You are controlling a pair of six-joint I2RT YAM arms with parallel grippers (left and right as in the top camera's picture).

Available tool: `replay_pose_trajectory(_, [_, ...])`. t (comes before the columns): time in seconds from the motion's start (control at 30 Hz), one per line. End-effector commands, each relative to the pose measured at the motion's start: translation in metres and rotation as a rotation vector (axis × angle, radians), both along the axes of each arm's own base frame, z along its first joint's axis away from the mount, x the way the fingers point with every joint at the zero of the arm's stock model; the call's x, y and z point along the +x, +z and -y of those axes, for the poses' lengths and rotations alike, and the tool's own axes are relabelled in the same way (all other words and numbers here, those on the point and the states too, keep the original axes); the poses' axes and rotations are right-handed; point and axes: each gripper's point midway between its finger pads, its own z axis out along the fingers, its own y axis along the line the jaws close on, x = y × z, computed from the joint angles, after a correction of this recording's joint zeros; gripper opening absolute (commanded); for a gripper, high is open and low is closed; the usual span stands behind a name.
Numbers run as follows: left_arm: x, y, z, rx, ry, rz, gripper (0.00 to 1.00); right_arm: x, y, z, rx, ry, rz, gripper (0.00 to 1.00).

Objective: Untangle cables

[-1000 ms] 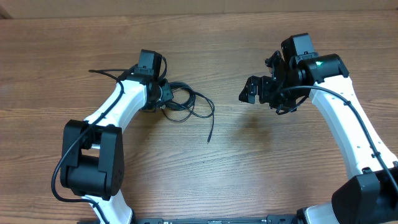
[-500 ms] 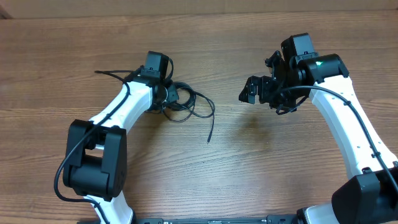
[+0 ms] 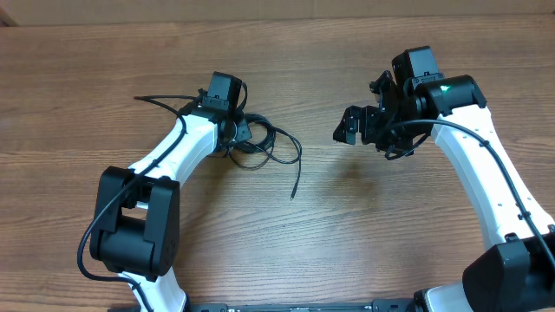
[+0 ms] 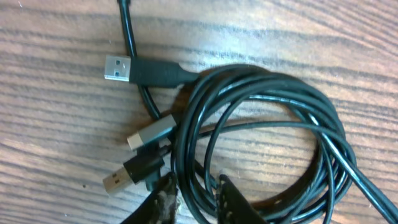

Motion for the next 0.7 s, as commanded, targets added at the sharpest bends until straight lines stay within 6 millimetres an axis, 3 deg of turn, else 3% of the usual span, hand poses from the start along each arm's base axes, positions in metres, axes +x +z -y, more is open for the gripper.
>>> replay_pose_trajectory(0.0, [0.0001, -0.0035, -0.0017, 0.029, 0.011, 0.008, 0.20, 0.0052, 0.0089, -0.0030, 0.011, 0.008, 0.030, 1.00])
replay_pose_trajectory(0.4, [-0.0015, -0.0080, -0.0012, 0.033, 0.002, 0.013, 0.21, 0.0052, 0.0089, -0.0029, 0.011, 0.007, 0.030, 1.00])
replay_pose_trajectory(0.67, [-0.0014, -0.0080, -0.0017, 0.033, 0.003, 0.013, 0.35, 0.0052, 0.0089, -0.0030, 0.011, 0.008, 0.030, 1.00])
